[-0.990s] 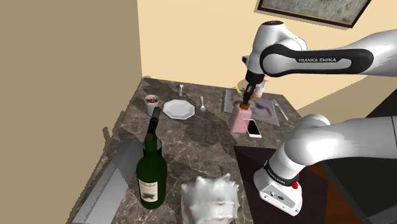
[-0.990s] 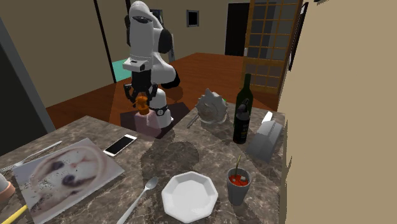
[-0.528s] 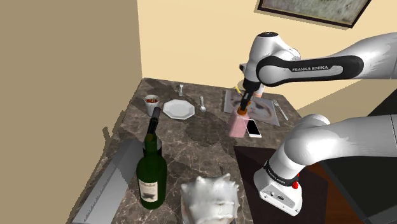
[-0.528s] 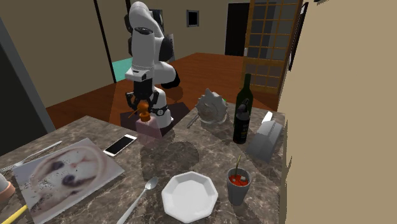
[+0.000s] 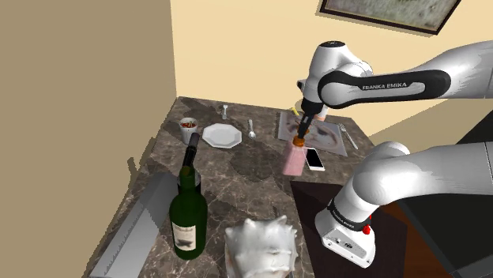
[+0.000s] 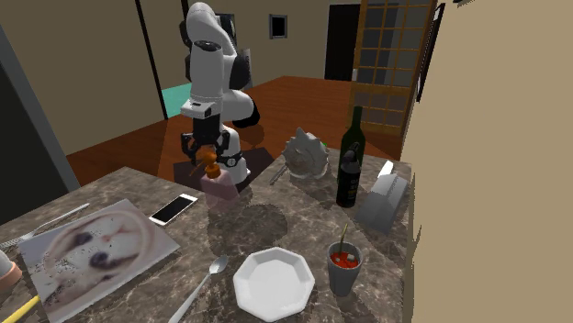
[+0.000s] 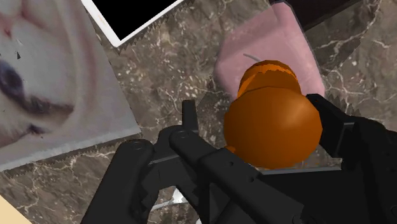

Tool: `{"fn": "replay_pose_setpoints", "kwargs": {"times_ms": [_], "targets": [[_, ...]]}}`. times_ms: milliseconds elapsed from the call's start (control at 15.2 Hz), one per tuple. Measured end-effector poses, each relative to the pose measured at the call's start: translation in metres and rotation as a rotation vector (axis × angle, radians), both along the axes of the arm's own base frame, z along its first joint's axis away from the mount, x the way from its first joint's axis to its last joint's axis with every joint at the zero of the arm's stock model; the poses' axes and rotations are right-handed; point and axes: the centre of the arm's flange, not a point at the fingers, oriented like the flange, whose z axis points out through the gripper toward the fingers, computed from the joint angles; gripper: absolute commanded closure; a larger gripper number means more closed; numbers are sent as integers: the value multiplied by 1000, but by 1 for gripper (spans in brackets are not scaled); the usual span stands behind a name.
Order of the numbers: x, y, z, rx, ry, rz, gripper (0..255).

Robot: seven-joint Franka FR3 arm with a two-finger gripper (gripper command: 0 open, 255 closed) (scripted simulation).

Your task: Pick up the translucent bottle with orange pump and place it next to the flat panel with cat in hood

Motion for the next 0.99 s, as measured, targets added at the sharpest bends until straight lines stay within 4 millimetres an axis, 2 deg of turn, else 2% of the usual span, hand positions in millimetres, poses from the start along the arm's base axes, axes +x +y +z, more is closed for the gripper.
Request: {"fn": "replay_pose_setpoints", "kwargs": {"times_ms": [330,594,990], "targets": [[0,0,0,0,0,0,0],[1,6,40,-1,-2,0,0],[1,8,49,0,0,0,0]]}}
